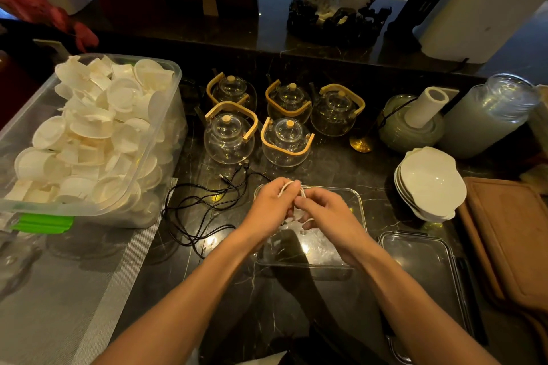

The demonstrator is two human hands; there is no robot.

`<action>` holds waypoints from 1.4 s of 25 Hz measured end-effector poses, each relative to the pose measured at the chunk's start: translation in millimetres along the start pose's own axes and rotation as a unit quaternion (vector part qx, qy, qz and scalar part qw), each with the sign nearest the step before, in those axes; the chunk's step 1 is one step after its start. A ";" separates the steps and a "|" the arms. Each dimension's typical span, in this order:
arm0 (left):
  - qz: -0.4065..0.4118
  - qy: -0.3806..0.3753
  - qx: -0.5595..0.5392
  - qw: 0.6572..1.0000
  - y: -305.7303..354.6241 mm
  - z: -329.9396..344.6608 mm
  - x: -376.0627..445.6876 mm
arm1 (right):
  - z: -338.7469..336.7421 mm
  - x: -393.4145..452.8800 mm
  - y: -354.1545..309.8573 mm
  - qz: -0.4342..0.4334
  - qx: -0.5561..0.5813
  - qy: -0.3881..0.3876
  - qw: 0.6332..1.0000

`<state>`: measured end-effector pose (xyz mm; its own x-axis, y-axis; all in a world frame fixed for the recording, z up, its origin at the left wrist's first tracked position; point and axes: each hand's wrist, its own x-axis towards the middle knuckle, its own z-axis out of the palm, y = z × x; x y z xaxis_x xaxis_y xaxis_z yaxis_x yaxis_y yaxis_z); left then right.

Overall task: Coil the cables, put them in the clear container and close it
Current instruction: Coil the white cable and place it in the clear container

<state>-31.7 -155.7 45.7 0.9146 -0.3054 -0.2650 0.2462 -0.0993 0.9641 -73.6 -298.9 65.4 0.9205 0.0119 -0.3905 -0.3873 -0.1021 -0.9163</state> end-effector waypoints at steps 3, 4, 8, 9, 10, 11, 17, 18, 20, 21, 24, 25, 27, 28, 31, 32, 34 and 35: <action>-0.046 -0.007 -0.009 0.999 -4.7 -0.7 2.1 | -6.3 8.9 7.7 0.010 0.070 -0.016 0.997; -0.055 -0.003 -0.023 0.998 -8.5 -1.7 3.6 | -8.0 11.5 11.2 0.018 0.089 -0.018 0.996; -0.095 0.010 -0.051 0.994 -27.9 -6.4 7.9 | -17.2 24.0 24.5 0.048 0.133 -0.012 0.990; -0.097 0.013 -0.032 0.995 -32.4 -6.8 8.7 | -19.4 27.2 27.2 0.058 0.140 -0.011 0.988; -0.095 0.016 -0.015 0.995 -36.1 -6.2 10.6 | -20.7 30.4 31.0 0.070 0.144 -0.012 0.987; -0.086 0.022 0.008 0.996 -38.8 -5.6 12.9 | -21.1 33.4 35.6 0.083 0.150 -0.012 0.985; -0.087 0.026 0.117 0.989 -58.4 -5.4 34.8 | -20.5 50.6 65.7 0.150 0.162 -0.006 0.975; -0.098 0.019 0.129 0.987 -61.9 -4.7 38.1 | -20.3 54.0 70.5 0.159 0.155 -0.002 0.975; -0.110 0.009 0.175 0.978 -65.8 -2.6 43.1 | -18.2 60.4 78.6 0.172 0.139 0.010 0.975; -0.110 0.008 0.204 0.973 -67.0 -1.2 45.8 | -16.7 63.5 82.0 0.178 0.129 0.017 0.975; -0.096 0.003 0.309 0.946 -69.3 5.1 54.0 | -12.7 74.4 90.9 0.196 0.110 0.047 0.973; -0.093 0.006 0.331 0.939 -69.5 7.4 55.6 | -11.0 77.7 92.8 0.199 0.104 0.059 0.973; -0.090 0.017 0.368 0.925 -70.6 10.4 58.7 | -5.9 85.1 95.4 0.198 0.095 0.084 0.972; -0.085 0.017 0.394 0.915 -72.0 11.3 60.0 | -2.8 88.0 96.5 0.195 0.094 0.097 0.971; -0.057 -0.006 0.497 0.866 -73.3 11.4 61.3 | 6.8 92.6 102.6 0.200 0.103 0.113 0.968; -0.043 -0.020 0.538 0.842 -73.2 11.0 61.4 | 8.7 92.2 105.3 0.206 0.110 0.113 0.966; -0.018 -0.055 0.621 0.782 -72.9 10.6 61.7 | 10.5 90.6 108.5 0.216 0.122 0.113 0.962; -0.011 -0.070 0.655 0.753 -73.3 10.0 61.6 | 11.5 90.1 109.8 0.219 0.121 0.116 0.961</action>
<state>3.3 -176.7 -41.5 0.8496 -0.3777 -0.3681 -0.3501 -0.9259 0.1418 -33.8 -297.5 -71.5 0.6415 -0.2045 -0.7394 -0.7157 0.1874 -0.6728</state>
